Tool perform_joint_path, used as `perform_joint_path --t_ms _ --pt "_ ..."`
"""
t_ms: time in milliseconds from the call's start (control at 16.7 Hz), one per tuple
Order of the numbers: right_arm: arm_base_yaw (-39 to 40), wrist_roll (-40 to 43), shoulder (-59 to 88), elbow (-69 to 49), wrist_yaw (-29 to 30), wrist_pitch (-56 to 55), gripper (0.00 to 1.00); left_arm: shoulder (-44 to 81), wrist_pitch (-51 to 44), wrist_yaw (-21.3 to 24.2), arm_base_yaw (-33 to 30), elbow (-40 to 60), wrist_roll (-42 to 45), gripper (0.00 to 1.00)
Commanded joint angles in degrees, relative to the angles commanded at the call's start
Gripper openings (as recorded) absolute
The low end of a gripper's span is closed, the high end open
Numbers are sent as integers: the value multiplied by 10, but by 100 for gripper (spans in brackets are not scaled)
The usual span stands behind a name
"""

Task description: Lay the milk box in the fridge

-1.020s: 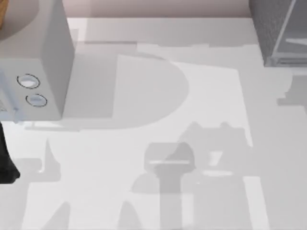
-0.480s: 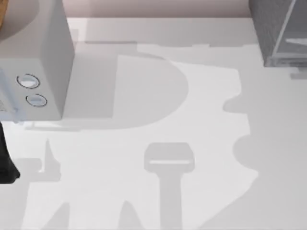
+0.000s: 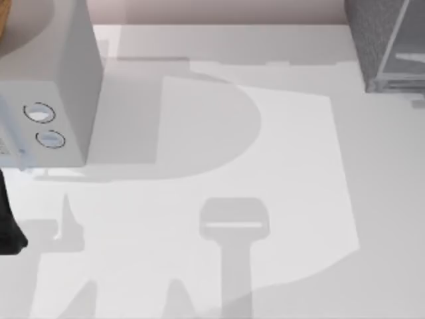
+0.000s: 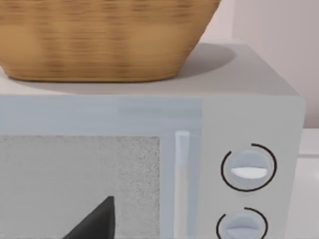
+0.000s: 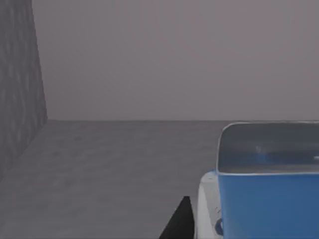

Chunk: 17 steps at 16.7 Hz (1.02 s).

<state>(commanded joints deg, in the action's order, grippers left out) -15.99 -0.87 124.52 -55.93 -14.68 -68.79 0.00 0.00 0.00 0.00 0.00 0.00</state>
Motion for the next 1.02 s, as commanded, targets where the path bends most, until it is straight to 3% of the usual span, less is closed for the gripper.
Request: perform_joint_path --t_ms 300,1020 --pt "3 -1 3 -3 1 4 0 0 0 0 0 0 0 100" --pt "18 1 73 -165 15 95 0 0 0 0 0 0 0 100"
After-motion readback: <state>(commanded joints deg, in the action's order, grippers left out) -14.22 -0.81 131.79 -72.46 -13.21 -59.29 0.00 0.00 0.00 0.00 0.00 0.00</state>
